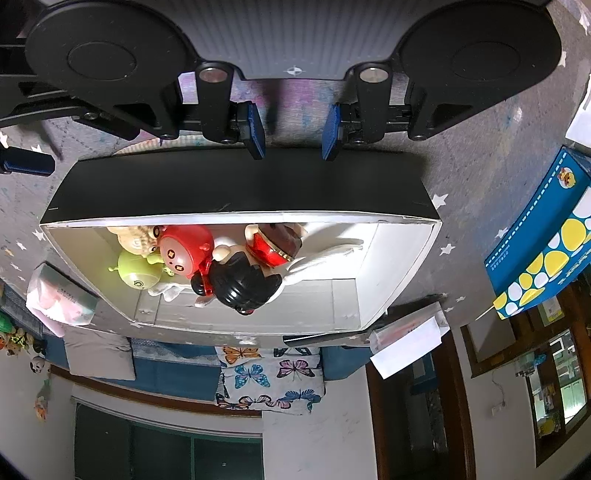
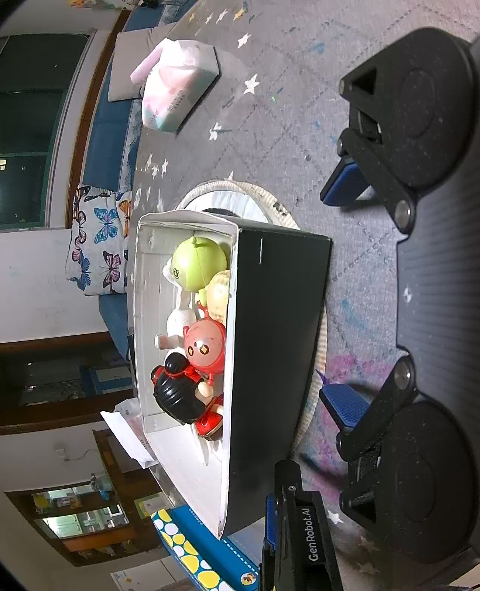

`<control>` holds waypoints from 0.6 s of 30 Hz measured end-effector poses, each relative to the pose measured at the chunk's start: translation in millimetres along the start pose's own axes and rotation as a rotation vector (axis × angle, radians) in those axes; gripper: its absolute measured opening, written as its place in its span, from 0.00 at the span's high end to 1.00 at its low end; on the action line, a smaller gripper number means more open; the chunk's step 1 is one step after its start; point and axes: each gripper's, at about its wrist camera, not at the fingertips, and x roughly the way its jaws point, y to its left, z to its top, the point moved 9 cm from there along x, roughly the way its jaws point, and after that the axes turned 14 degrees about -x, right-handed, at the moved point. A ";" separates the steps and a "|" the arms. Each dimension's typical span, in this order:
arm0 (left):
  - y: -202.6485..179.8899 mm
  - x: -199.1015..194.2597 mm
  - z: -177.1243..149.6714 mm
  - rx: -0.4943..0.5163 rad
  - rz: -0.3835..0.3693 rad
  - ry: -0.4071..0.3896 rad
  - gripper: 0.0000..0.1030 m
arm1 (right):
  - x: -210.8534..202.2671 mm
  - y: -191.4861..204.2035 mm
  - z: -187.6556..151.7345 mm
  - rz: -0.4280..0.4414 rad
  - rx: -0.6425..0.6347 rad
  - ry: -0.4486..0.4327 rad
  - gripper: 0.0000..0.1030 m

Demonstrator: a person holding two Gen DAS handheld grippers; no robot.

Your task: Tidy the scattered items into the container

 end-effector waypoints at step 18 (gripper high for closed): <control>0.5 1.3 0.6 -0.009 0.003 0.000 0.65 | 1.2 -1.9 4.0 -0.022 0.005 0.000 0.00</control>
